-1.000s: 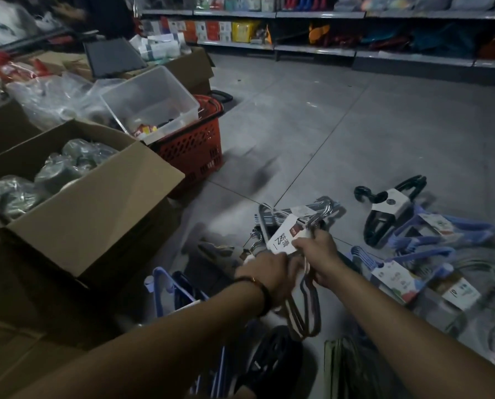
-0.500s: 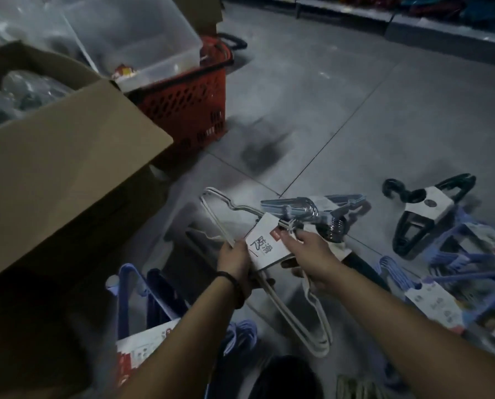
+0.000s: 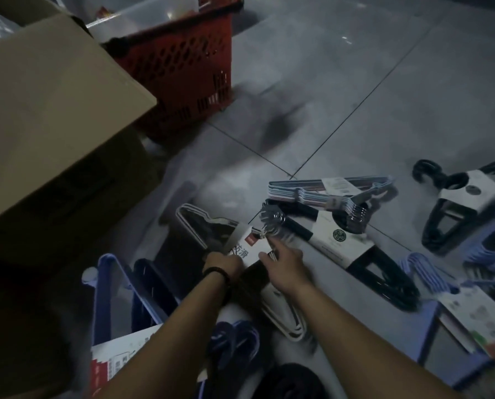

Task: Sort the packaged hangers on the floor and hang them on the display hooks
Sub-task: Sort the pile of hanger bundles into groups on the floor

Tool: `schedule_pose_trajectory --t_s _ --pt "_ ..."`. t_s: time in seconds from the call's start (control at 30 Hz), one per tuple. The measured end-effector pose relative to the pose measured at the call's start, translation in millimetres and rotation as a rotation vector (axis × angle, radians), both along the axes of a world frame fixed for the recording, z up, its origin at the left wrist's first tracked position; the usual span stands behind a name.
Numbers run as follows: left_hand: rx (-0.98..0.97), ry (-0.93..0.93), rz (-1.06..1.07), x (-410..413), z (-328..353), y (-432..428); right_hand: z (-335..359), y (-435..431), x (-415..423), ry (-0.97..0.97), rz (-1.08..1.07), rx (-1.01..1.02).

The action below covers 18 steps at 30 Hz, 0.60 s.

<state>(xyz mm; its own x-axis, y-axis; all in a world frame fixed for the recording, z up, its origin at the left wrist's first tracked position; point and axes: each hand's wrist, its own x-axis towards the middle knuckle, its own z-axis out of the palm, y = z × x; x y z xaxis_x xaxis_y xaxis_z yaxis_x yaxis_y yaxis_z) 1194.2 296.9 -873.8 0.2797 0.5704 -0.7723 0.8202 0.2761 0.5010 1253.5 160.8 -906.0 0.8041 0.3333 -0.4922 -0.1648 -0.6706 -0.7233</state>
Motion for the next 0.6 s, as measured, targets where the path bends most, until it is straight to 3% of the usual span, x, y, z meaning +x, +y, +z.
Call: schedule_pose_trajectory --t_s 0.13,0.27,0.6 --pt "0.196 0.006 -0.082 -5 1 -23 -3 -5 -12 0.008 0.083 0.047" --pt "0.505 0.025 -0.567 -12 -2 -34 -6 3 -21 -0.011 0.05 0.026" --pt "0.413 0.091 -0.712 -4 7 -17 -5 -2 -30 0.006 0.285 0.002"
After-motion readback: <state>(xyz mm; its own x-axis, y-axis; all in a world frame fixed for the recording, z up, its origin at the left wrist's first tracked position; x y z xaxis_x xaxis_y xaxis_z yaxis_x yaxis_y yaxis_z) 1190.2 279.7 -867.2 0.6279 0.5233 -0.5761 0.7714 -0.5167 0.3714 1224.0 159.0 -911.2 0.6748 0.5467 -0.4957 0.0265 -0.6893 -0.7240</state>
